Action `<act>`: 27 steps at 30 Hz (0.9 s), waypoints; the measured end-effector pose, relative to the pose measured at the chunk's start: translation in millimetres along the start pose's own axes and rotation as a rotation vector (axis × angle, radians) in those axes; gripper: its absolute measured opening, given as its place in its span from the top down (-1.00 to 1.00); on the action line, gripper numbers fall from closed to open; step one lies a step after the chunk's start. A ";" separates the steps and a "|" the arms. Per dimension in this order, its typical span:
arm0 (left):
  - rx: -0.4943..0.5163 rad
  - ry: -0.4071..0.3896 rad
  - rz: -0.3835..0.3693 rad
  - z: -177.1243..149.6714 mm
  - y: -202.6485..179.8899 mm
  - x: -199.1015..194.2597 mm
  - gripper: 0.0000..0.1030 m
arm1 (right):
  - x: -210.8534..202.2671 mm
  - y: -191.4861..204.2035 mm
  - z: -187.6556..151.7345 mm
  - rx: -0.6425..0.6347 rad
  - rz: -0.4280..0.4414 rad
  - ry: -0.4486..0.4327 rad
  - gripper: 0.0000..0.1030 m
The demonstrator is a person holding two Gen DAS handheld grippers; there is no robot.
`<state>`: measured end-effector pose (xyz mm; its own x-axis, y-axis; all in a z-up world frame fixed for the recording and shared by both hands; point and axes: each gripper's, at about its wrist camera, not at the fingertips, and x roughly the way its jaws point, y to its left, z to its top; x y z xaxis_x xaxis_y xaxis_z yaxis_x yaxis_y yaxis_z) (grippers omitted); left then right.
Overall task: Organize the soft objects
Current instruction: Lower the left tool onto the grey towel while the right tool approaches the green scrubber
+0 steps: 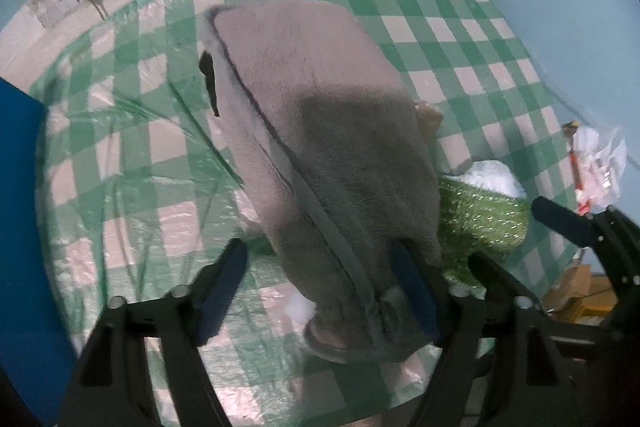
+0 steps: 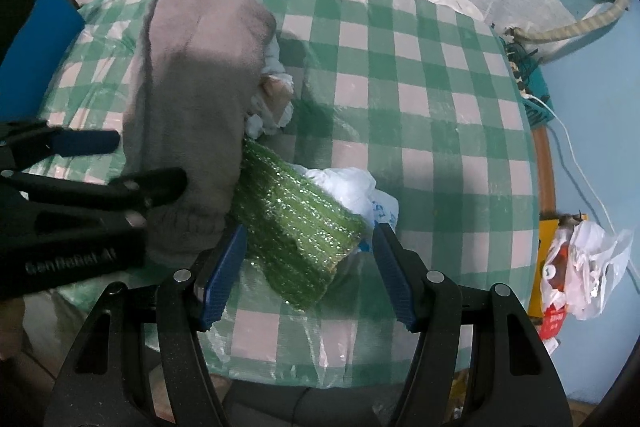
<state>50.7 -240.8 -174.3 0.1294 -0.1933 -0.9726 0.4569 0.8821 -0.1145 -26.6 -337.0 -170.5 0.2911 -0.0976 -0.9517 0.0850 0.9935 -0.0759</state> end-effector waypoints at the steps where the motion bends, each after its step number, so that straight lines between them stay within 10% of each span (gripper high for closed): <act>1: -0.009 0.001 -0.020 -0.1 1.9 1.3 0.20 | -0.1 -0.3 -0.1 0.001 0.000 0.000 -0.26; 7: -0.053 0.008 -0.096 -5.8 18.0 1.4 0.63 | -1.4 2.7 1.4 -0.004 0.008 -0.011 -0.26; 27: -0.084 -0.048 -0.005 -38.0 79.3 -42.8 0.67 | 15.2 41.2 -1.5 -0.093 0.142 0.050 -0.26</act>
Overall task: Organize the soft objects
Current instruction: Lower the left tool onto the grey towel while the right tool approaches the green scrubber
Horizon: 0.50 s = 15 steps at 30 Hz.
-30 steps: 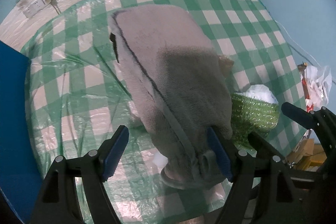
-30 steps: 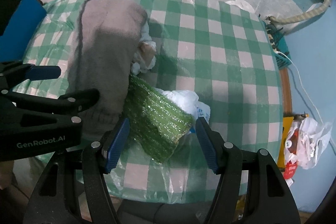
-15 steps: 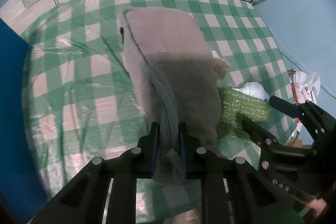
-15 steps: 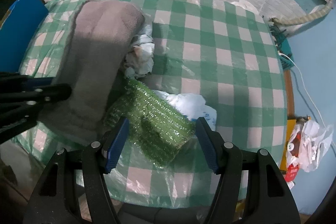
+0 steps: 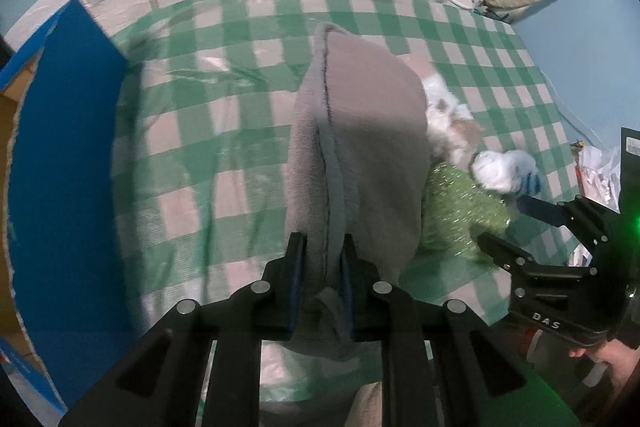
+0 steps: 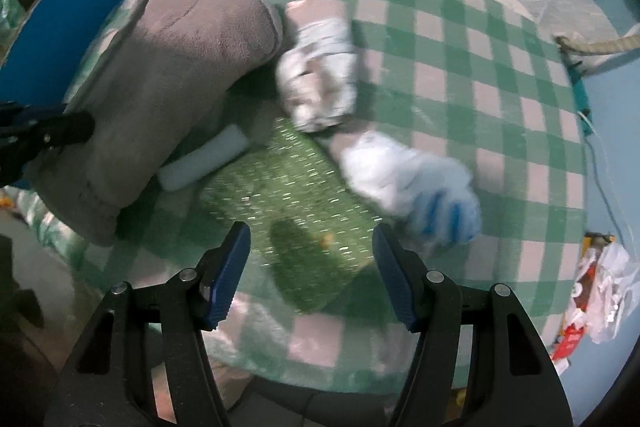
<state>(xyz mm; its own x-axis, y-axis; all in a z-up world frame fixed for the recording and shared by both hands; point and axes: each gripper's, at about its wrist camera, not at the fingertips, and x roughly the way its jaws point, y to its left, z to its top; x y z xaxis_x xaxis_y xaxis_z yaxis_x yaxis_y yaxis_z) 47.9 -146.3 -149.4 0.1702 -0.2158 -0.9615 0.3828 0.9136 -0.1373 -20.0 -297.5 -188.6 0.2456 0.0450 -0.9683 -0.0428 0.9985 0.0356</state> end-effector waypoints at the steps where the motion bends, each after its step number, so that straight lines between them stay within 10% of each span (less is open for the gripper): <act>1: -0.003 -0.001 0.010 -1.4 2.6 -0.6 0.67 | 1.0 3.5 0.2 -0.003 0.016 0.007 -0.26; 11: -0.017 -0.005 0.108 -17.6 33.5 -8.6 0.62 | 5.3 19.7 8.5 -0.033 -0.014 0.004 -0.26; 15: -0.032 0.002 0.119 -19.2 39.9 -8.0 0.17 | 9.5 23.0 11.7 -0.019 0.004 0.002 -0.26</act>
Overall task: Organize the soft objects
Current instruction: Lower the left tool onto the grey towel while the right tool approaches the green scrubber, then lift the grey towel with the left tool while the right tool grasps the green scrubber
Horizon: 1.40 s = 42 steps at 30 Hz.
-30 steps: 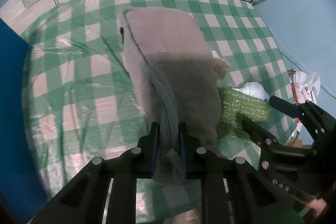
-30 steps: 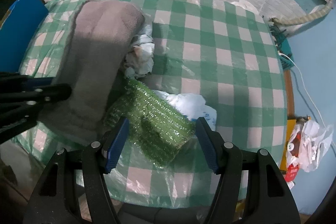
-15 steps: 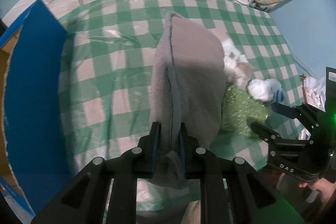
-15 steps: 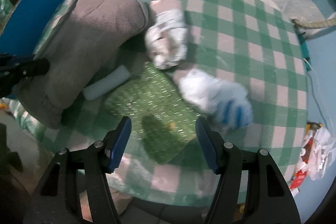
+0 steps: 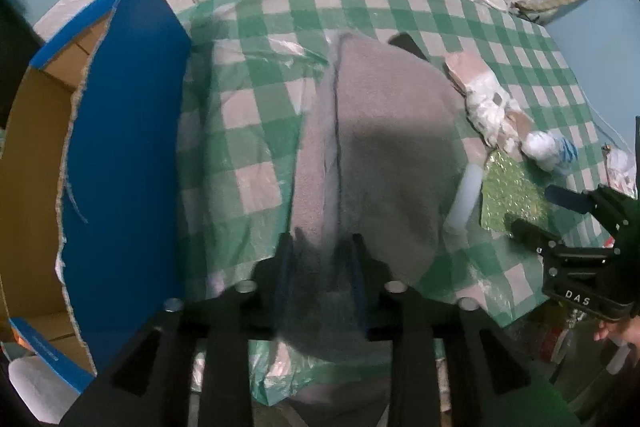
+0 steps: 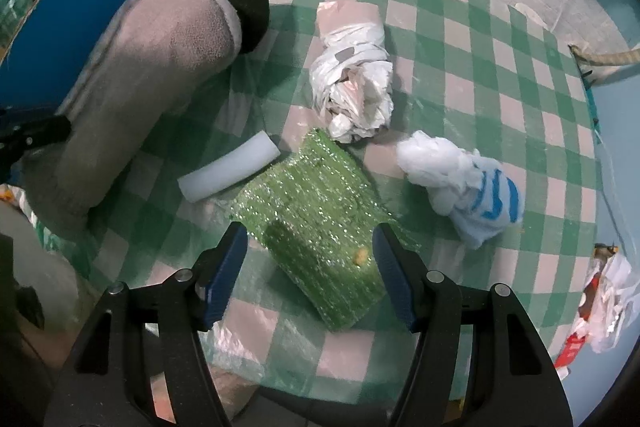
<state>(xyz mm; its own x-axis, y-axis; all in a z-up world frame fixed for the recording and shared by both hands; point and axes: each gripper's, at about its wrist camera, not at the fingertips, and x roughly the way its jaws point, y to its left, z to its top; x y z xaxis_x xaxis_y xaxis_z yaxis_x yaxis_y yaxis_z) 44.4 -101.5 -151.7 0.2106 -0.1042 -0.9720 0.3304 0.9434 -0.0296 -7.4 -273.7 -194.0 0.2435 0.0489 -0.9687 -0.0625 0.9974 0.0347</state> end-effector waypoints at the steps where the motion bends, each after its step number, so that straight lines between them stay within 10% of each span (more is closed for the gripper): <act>1: -0.002 -0.004 0.005 0.5 -0.5 -0.6 -0.06 | 0.7 -1.3 -1.7 0.003 0.001 0.002 -0.26; 9: -0.027 -0.080 -0.029 10.0 -0.5 -12.4 -0.51 | 11.4 1.9 -4.4 0.005 -0.009 0.019 -0.29; 34: 0.137 -0.016 0.043 15.8 -38.6 38.1 -0.55 | 34.5 -11.7 -1.6 0.020 -0.008 0.014 -0.31; 42: 0.159 -0.015 0.025 8.4 -38.7 47.0 0.01 | 31.4 5.3 -4.5 0.009 0.019 0.002 0.28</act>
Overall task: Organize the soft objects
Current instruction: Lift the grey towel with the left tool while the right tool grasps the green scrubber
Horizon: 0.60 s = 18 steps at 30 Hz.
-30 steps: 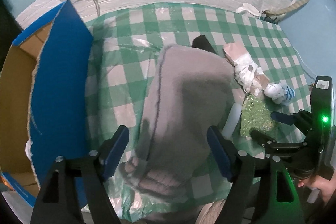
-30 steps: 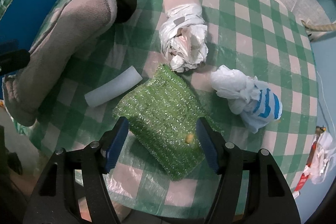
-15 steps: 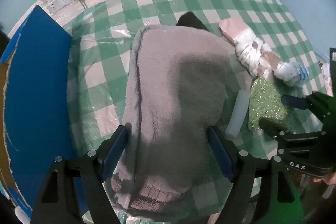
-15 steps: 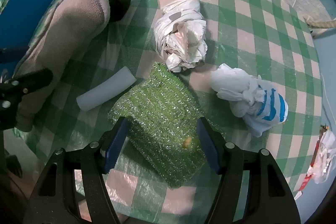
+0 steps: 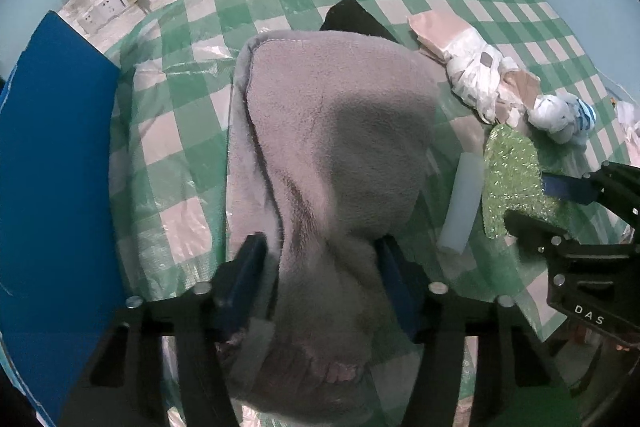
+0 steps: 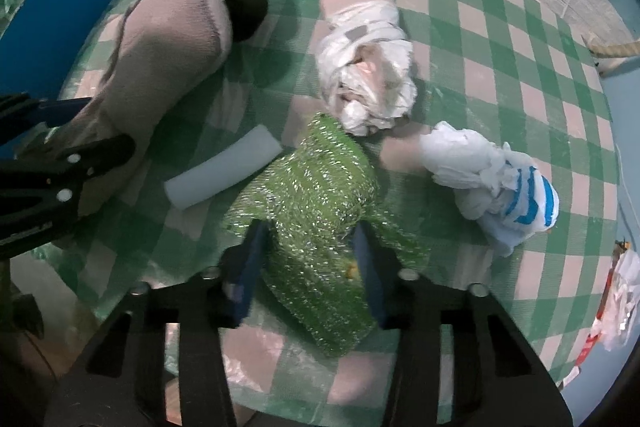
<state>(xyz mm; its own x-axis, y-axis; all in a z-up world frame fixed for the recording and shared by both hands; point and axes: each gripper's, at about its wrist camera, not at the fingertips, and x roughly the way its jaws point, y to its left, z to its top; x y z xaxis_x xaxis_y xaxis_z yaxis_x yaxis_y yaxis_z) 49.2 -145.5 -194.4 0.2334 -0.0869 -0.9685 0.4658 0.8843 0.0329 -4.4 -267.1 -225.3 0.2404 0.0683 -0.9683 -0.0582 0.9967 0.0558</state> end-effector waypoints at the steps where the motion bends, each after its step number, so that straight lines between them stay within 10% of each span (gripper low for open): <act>1: 0.004 -0.004 0.005 -1.1 -0.4 -0.4 0.12 | -0.3 2.1 0.0 -0.002 0.009 0.000 0.45; 3: 0.015 -0.008 0.013 -2.7 -2.1 -1.5 0.28 | -0.8 5.1 0.2 -0.005 0.022 0.001 0.72; 18: -0.011 -0.063 0.011 -9.4 12.2 -37.1 0.56 | -32.8 9.8 6.6 0.022 0.031 -0.054 0.78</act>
<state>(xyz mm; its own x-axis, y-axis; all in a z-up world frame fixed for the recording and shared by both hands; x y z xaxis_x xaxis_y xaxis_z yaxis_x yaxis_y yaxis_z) 38.2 -127.2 -160.4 0.2917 -0.1052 -0.9507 0.4534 0.8904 0.0406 -6.5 -259.3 -191.4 0.2904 0.1012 -0.9515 -0.0456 0.9947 0.0918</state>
